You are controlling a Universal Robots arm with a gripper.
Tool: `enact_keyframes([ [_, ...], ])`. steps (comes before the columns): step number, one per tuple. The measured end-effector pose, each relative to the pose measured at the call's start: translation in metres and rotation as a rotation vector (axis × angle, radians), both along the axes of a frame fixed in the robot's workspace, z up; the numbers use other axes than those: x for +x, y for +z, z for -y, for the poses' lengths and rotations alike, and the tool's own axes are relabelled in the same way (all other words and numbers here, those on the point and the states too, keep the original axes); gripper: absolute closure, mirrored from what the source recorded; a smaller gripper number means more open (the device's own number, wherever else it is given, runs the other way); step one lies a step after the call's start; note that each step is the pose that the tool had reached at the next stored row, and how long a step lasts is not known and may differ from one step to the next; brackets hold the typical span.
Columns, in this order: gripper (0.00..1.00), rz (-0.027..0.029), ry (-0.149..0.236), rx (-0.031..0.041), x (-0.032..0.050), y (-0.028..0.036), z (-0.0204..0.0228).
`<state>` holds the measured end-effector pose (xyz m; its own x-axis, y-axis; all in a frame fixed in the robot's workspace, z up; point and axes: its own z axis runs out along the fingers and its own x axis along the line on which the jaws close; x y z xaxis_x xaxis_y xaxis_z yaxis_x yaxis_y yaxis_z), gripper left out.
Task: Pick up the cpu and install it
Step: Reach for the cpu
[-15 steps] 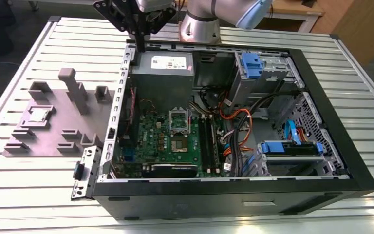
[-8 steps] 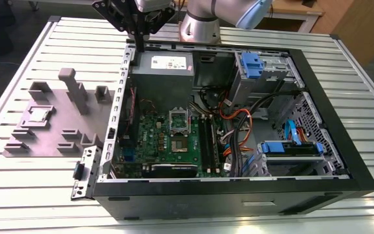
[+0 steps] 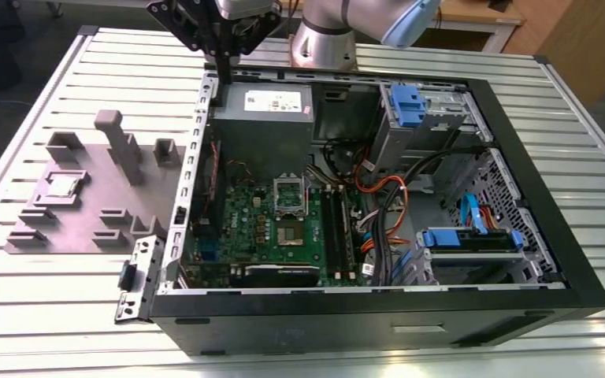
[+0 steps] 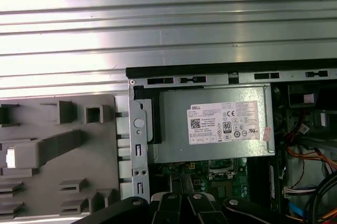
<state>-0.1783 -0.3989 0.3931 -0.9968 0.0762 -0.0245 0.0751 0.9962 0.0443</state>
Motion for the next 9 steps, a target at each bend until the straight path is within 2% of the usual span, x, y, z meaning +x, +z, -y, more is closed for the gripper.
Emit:
enact_keyframes([
  [9,0.89,0.0000,0.000,0.0000,-0.0036,-0.0003,0.0000],
])
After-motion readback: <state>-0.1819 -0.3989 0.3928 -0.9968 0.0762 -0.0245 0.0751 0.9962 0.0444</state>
